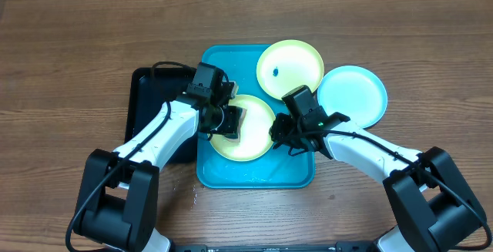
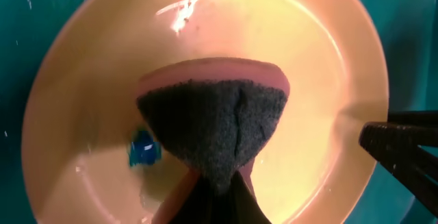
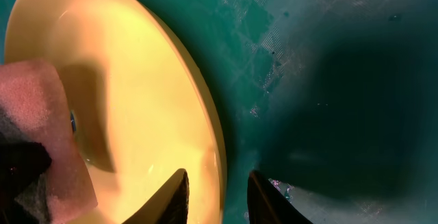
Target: Clean dirty plates on tray and stack at the side
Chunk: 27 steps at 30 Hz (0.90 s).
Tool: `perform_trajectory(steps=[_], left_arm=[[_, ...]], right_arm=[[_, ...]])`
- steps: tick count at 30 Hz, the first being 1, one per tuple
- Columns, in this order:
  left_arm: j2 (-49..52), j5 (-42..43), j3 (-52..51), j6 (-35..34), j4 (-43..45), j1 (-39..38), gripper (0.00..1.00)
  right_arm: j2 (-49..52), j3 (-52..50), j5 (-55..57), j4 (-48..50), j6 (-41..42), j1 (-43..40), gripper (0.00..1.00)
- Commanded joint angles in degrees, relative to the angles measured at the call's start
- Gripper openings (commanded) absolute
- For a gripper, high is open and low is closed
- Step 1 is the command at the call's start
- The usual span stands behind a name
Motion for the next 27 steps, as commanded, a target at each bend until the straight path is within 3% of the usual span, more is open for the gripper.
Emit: perform_trajectory(steps=[1,21,27], left_arm=[[0.09,-0.35,0.57,-5.51,-0.96,-0.44,0.04],[0.09,-10.93,-0.33,-5.55,3.48,-3.17,0.04],[0.09,-7.43,-0.33,-8.72,1.03,-3.19,0.04]], right_arm=[[0.13,-0.09,0.35,0.28,0.02,0.28,0.30],[0.13,-0.09,0.35,0.31,0.02,0.28,0.31],[0.13,-0.09,0.35,0.33,0.02,0.28,0.31]])
